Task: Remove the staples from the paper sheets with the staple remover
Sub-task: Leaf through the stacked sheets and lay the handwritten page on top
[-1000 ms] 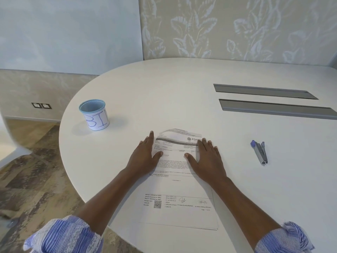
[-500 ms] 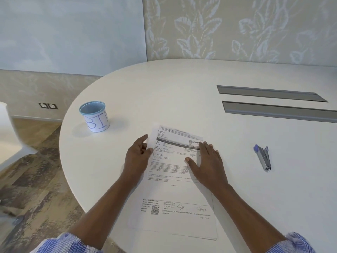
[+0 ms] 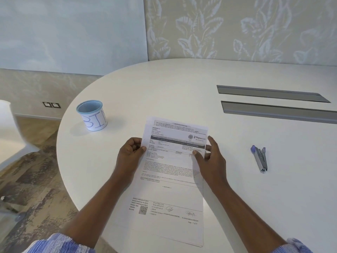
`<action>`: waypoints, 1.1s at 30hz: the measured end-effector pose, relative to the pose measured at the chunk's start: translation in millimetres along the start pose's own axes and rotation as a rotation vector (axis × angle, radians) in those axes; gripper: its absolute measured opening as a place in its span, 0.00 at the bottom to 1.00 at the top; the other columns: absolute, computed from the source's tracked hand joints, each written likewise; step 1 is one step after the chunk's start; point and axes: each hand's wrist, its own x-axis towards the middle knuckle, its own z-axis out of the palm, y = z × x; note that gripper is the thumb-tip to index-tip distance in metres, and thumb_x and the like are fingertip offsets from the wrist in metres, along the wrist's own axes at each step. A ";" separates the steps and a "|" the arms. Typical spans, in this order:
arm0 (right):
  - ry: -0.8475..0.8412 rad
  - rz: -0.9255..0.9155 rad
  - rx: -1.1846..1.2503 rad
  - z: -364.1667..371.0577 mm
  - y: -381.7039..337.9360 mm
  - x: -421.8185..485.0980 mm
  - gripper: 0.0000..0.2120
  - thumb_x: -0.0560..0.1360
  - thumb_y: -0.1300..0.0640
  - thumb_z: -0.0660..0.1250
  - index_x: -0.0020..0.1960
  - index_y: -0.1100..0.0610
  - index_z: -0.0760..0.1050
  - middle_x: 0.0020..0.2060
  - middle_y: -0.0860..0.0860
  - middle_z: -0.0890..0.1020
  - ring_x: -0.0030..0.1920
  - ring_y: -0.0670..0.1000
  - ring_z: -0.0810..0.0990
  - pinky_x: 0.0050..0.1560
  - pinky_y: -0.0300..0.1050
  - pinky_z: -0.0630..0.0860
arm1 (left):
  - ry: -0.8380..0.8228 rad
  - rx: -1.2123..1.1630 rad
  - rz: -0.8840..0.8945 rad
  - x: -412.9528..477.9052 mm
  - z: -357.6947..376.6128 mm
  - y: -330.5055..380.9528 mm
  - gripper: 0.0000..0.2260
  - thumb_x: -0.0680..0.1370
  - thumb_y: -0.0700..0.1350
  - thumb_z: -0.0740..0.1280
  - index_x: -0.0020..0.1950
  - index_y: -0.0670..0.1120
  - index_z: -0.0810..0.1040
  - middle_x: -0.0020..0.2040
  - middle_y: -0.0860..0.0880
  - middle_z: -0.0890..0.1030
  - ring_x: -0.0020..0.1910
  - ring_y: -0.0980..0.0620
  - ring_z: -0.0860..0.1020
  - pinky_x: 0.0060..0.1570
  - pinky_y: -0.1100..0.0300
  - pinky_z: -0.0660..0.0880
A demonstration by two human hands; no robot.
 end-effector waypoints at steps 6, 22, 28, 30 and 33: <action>-0.029 0.089 0.139 -5.5 2.8 3.3 0.12 0.76 0.52 0.75 0.57 0.49 0.80 0.36 0.54 0.80 0.36 0.48 0.74 0.46 0.52 0.76 | 0.016 0.021 -0.007 -3.0 1.7 3.3 0.07 0.79 0.40 0.68 0.45 0.52 0.82 0.47 0.46 0.89 0.42 0.49 0.87 0.40 0.56 0.83; -0.007 0.067 0.245 -14.4 -4.6 -0.5 0.23 0.80 0.47 0.69 0.45 0.69 0.75 0.37 0.71 0.78 0.38 0.51 0.69 0.41 0.49 0.65 | -0.073 -0.117 -0.195 -0.7 1.3 14.6 0.05 0.80 0.41 0.73 0.49 0.40 0.81 0.52 0.34 0.87 0.46 0.40 0.85 0.54 0.38 0.82; 0.142 -0.034 0.093 -22.1 -20.1 -1.7 0.10 0.80 0.45 0.68 0.52 0.51 0.84 0.37 0.47 0.86 0.37 0.48 0.82 0.44 0.48 0.78 | -0.139 -0.203 -0.286 -2.7 5.6 17.8 0.06 0.79 0.39 0.73 0.47 0.41 0.77 0.55 0.33 0.86 0.45 0.42 0.85 0.45 0.52 0.84; 0.213 -0.033 0.143 -25.0 -26.8 -1.4 0.06 0.77 0.46 0.72 0.51 0.46 0.82 0.41 0.47 0.87 0.44 0.52 0.86 0.50 0.54 0.82 | -0.174 -0.201 -0.301 -2.1 4.6 20.3 0.06 0.79 0.39 0.72 0.47 0.42 0.77 0.54 0.35 0.87 0.45 0.42 0.85 0.46 0.51 0.82; 0.274 -0.038 0.232 -29.8 -32.7 -2.0 0.11 0.71 0.43 0.76 0.43 0.48 0.78 0.40 0.48 0.87 0.42 0.50 0.85 0.51 0.57 0.82 | -0.254 -0.171 -0.276 3.8 0.5 29.4 0.06 0.77 0.42 0.72 0.51 0.42 0.78 0.50 0.41 0.89 0.45 0.44 0.85 0.46 0.52 0.80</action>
